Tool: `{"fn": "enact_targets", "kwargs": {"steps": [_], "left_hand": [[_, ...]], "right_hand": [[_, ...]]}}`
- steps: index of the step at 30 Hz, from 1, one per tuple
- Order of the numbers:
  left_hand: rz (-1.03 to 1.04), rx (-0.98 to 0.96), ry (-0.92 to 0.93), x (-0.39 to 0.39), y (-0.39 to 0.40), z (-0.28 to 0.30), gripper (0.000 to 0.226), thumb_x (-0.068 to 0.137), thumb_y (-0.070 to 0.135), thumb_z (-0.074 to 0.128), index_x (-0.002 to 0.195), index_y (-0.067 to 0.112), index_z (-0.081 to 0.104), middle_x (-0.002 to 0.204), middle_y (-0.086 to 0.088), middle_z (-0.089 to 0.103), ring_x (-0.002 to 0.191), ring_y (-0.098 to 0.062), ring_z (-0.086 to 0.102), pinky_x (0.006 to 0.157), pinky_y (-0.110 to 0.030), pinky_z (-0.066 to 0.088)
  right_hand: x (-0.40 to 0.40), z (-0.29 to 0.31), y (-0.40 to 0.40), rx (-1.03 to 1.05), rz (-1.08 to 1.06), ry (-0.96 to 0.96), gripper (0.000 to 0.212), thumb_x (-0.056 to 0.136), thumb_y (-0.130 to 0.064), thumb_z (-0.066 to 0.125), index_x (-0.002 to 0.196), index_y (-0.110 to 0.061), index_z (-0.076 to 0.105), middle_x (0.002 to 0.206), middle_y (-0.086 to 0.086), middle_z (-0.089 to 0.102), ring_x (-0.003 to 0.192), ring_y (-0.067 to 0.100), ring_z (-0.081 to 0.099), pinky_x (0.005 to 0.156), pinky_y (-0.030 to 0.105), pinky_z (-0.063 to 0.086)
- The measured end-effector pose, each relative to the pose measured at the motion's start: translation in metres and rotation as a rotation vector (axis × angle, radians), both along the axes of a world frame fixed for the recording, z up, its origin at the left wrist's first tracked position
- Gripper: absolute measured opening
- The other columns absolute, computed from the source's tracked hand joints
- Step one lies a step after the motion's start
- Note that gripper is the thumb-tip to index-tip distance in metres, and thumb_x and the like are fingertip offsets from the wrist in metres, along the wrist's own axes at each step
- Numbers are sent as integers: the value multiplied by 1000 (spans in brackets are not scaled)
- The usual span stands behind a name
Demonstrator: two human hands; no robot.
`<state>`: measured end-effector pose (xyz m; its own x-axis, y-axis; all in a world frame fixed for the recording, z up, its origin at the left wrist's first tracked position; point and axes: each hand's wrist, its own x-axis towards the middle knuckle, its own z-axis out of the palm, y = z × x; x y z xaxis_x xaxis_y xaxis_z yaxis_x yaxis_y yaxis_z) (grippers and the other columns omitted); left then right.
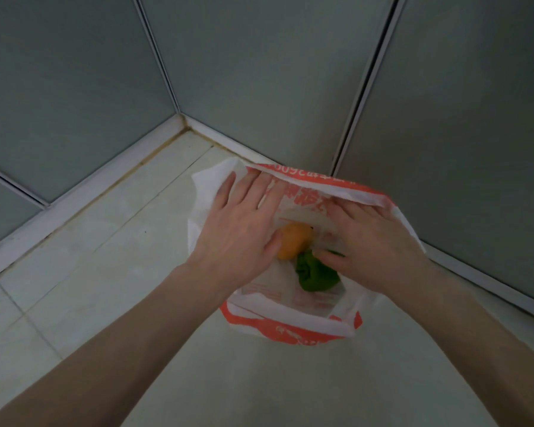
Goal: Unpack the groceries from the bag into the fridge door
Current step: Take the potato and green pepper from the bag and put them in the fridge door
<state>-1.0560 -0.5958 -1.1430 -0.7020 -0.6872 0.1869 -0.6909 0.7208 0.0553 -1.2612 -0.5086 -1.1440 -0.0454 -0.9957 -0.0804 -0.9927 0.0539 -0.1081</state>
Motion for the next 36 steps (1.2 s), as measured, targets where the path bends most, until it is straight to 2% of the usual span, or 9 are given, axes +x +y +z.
{"fn": "enact_targets", "kwargs": {"steps": [2, 5, 9, 12, 15, 22, 29, 32, 36], "left_hand": [[-30, 35, -13, -5, -5, 0, 72, 94, 42, 58, 158, 17, 34, 164, -10, 38, 154, -31, 32, 128, -54, 19], [-62, 106, 30, -9, -6, 5, 67, 96, 39, 58, 156, 17, 38, 159, -7, 44, 148, -27, 40, 125, -48, 30], [-93, 189, -77, -16, -2, 5, 49, 99, 38, 55, 145, 21, 49, 142, -1, 55, 127, -22, 53, 106, -35, 43], [-73, 244, -231, -24, -1, -8, 49, 99, 36, 59, 145, 22, 47, 137, -1, 55, 118, -23, 57, 93, -34, 47], [-12, 289, -331, -37, -2, -25, 52, 97, 33, 64, 144, 19, 44, 136, -6, 54, 117, -28, 58, 90, -37, 50], [122, 397, -299, -65, -8, -57, 53, 94, 28, 68, 139, 17, 41, 130, -12, 57, 117, -36, 61, 95, -51, 55], [165, 410, -308, -65, -2, -52, 61, 94, 25, 69, 145, 12, 39, 134, -14, 53, 122, -35, 58, 98, -44, 53], [197, 420, -323, -54, 4, -37, 63, 94, 25, 70, 146, 9, 38, 138, -16, 47, 124, -35, 53, 99, -41, 49], [225, 406, -210, -36, 19, -23, 60, 93, 26, 70, 142, 13, 37, 132, -12, 45, 112, -29, 59, 87, -35, 51]], "right_hand": [[-1, 3, -1, -58, -29, -105, 71, 96, -55, 57, 157, -27, 36, 159, -7, 46, 141, 19, 49, 117, 36, 41], [7, 12, 1, -115, 37, -162, 58, 95, -39, 67, 150, -25, 51, 152, -6, 54, 135, 19, 54, 110, 29, 40], [19, 11, 5, 4, 156, -26, 45, 92, -39, 69, 135, -30, 61, 134, -8, 65, 121, 18, 61, 102, 31, 46], [23, 1, 3, 107, 144, 85, 41, 94, -46, 66, 131, -31, 59, 128, -9, 64, 118, 17, 59, 105, 31, 43], [24, -8, -2, 129, 114, 161, 36, 94, -44, 66, 126, -29, 63, 123, -6, 67, 115, 18, 62, 105, 31, 44], [25, -20, -10, 271, 41, 151, 35, 89, -46, 70, 119, -27, 66, 112, -4, 70, 103, 19, 65, 105, 36, 48], [27, -25, -9, 338, 13, 60, 35, 91, -50, 67, 115, -25, 67, 107, -1, 67, 95, 20, 65, 90, 33, 53], [25, -25, -7, 355, -13, 21, 38, 93, -52, 65, 118, -23, 63, 111, 0, 65, 92, 17, 60, 82, 28, 49], [24, -17, -1, 283, -56, -4, 48, 96, -56, 61, 129, -22, 53, 122, 1, 62, 103, 20, 63, 76, 28, 41]]}}
